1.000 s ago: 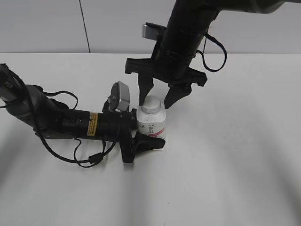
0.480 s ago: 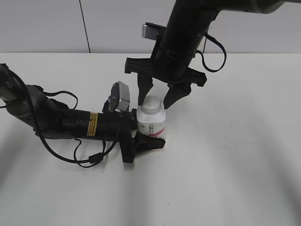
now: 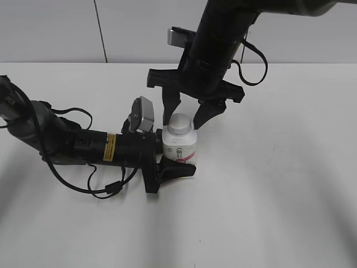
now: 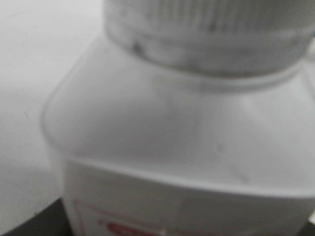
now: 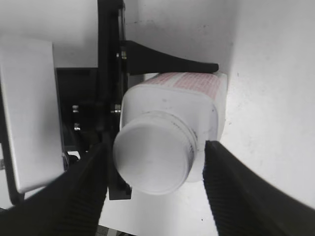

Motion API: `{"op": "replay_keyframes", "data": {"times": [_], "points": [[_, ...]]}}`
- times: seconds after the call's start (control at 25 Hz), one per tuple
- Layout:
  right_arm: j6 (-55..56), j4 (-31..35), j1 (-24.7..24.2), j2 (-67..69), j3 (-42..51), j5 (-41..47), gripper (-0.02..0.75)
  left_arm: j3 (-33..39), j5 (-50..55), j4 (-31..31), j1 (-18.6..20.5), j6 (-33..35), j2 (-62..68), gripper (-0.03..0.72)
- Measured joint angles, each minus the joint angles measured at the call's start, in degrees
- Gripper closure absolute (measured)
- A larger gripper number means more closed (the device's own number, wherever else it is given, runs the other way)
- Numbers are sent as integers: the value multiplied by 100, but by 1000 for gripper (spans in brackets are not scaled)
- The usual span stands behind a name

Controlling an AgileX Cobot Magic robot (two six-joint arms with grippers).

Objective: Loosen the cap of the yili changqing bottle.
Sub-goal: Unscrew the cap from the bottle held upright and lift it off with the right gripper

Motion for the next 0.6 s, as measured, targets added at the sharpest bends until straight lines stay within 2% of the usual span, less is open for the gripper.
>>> {"op": "replay_keyframes", "data": {"times": [0.6], "points": [[89, -256, 56, 12, -205, 202, 255, 0, 0, 0, 0, 0, 0, 270]]}}
